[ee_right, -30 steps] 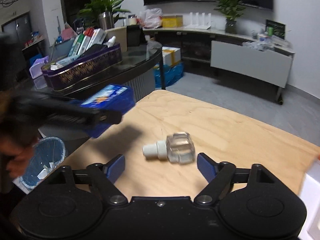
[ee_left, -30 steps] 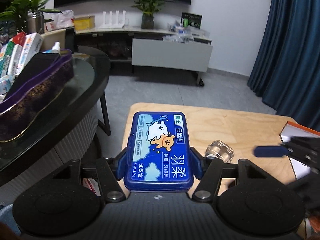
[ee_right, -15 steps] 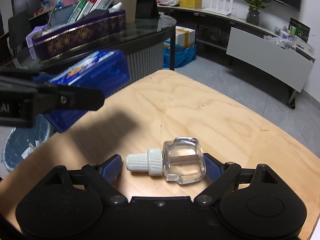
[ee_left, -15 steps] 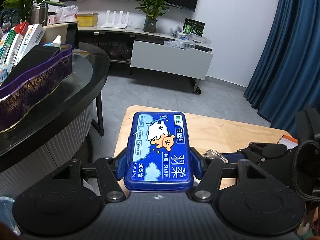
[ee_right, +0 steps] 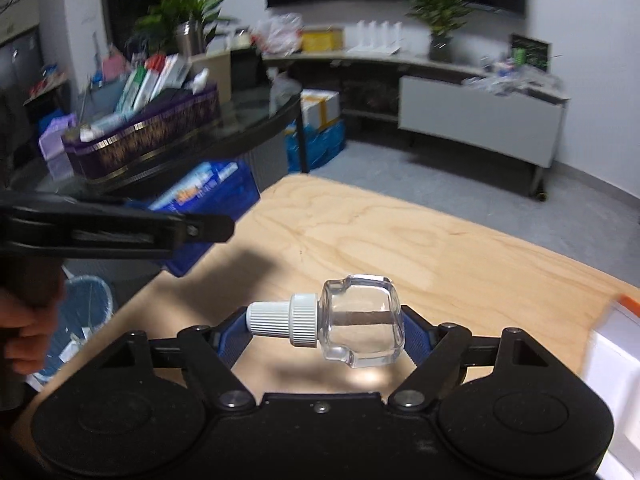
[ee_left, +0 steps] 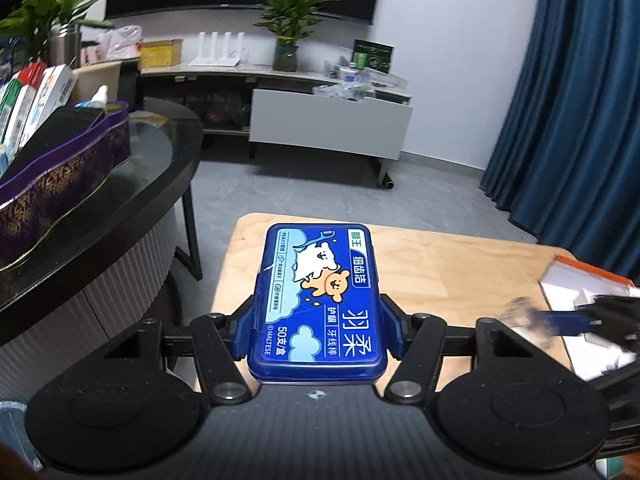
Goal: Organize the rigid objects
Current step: 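Carry the blue tin with left gripper while right gripper carries the glass bottle over the lid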
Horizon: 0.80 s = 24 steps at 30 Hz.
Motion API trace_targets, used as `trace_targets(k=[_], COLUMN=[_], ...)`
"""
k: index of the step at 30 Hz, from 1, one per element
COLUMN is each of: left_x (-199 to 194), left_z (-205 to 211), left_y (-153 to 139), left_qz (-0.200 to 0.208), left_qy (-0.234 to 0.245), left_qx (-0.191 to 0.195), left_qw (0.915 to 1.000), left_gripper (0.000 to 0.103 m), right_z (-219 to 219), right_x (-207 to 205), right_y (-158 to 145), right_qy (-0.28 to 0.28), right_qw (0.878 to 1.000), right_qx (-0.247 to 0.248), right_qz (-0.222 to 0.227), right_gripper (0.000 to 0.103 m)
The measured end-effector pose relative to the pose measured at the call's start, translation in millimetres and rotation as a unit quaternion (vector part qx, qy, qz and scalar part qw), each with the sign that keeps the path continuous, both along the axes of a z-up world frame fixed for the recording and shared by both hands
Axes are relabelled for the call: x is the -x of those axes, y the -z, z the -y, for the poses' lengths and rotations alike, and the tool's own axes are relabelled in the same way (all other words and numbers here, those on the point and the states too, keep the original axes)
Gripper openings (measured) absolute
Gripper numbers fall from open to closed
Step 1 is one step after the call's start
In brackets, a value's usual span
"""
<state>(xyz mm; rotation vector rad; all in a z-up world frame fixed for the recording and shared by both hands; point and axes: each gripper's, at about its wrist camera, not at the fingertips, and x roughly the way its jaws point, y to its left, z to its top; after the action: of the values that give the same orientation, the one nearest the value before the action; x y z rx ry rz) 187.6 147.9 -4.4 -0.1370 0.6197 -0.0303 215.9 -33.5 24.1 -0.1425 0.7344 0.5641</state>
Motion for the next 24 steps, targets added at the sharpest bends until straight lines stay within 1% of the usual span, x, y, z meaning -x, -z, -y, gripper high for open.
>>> trace_targets(k=[3, 5, 8, 11, 15, 18, 24], left_x=[7, 16, 33, 49, 68, 79, 95], left_z=[16, 29, 52, 79, 116, 140, 181], left_y=[-1, -3, -5, -10, -19, -19, -15], left_qz=[-0.003, -0.003, -0.006, -0.007, -0.003, -0.006, -0.012], left_qy=[0.014, 0.026, 0.046, 0.072, 0.105, 0.120, 0.160], left_qx=[-0.011, -0.005, 0.011, 0.026, 0.027, 0.034, 0.019], left_qw=[0.9998, 0.9996, 0.9988, 0.9971, 0.9941, 0.9921, 0.9869], left_gripper=[0.062, 0.062, 0.062, 0.062, 0.062, 0.062, 0.062], right_z=[26, 45, 78, 109, 144, 164, 196], right_x=[34, 55, 81, 102, 126, 141, 156], right_y=[-15, -23, -32, -36, -40, -40, -36], right_qy=[0.026, 0.050, 0.101, 0.150, 0.207, 0.244, 0.291], right_qw=[1.000, 0.998, 0.994, 0.988, 0.978, 0.968, 0.955], right_qx=[0.005, 0.009, 0.000, -0.001, -0.004, 0.009, 0.004], right_qz=[0.013, 0.024, 0.028, 0.031, 0.037, 0.051, 0.053], right_gripper=[0.092, 0.092, 0.092, 0.092, 0.092, 0.092, 0.092])
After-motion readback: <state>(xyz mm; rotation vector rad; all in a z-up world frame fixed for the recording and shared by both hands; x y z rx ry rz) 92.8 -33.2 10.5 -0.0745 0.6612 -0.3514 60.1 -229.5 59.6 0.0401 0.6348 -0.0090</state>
